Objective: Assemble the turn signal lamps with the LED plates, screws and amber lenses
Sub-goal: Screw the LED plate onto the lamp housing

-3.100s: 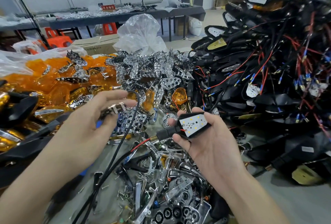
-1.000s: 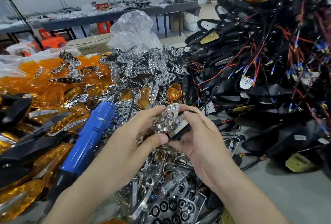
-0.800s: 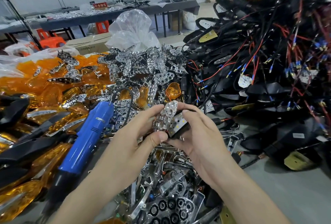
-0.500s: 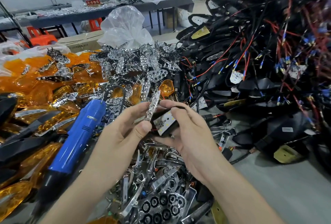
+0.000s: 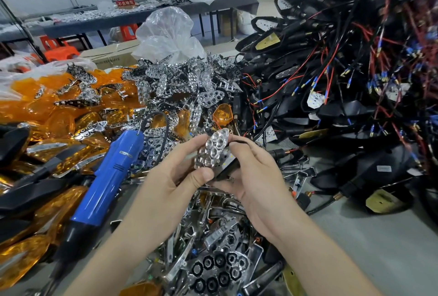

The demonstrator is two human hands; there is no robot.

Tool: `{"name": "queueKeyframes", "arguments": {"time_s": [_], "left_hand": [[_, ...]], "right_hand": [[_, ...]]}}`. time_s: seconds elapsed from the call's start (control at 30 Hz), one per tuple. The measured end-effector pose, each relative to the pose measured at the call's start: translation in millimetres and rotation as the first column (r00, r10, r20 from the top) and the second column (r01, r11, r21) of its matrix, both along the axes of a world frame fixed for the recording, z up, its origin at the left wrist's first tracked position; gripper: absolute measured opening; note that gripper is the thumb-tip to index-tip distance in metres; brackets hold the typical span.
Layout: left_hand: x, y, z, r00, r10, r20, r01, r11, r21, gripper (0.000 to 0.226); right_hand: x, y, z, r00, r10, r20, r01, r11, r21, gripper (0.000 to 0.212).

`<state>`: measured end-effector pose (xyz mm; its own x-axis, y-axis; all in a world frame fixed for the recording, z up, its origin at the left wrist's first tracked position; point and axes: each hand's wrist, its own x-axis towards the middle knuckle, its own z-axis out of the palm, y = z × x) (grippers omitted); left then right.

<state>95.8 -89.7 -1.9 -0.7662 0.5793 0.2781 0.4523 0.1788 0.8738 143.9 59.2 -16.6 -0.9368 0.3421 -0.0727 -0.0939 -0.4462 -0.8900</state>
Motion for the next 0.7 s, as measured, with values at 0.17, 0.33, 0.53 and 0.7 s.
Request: {"name": "queueKeyframes", "arguments": {"time_s": [0.17,0.33,0.53,0.7], "left_hand": [[-3,-2,-1,0.999,-0.018,-0.045,0.015,0.998,-0.06,0.042],[-7,-4,-2,0.994,-0.077,-0.074,0.071,0.994,-0.083,0.044],[-12,-6,-4,0.991,-0.079,-0.104,0.069,0.993,-0.1,0.046],[-12,-7,-2,0.989,-0.056,-0.138,0.036,0.989,-0.142,0.046]], "right_hand": [[0,0,0,1.0,0.007,0.006,-0.007,0.999,0.039,0.027],[1,2,2,0.999,0.031,-0.024,-0.03,0.999,0.045,0.031],[2,3,3,0.997,0.062,-0.046,-0.063,0.998,-0.019,0.027],[-1,-1,-1,0.995,0.061,-0.078,-0.069,0.992,-0.109,0.046]]}}
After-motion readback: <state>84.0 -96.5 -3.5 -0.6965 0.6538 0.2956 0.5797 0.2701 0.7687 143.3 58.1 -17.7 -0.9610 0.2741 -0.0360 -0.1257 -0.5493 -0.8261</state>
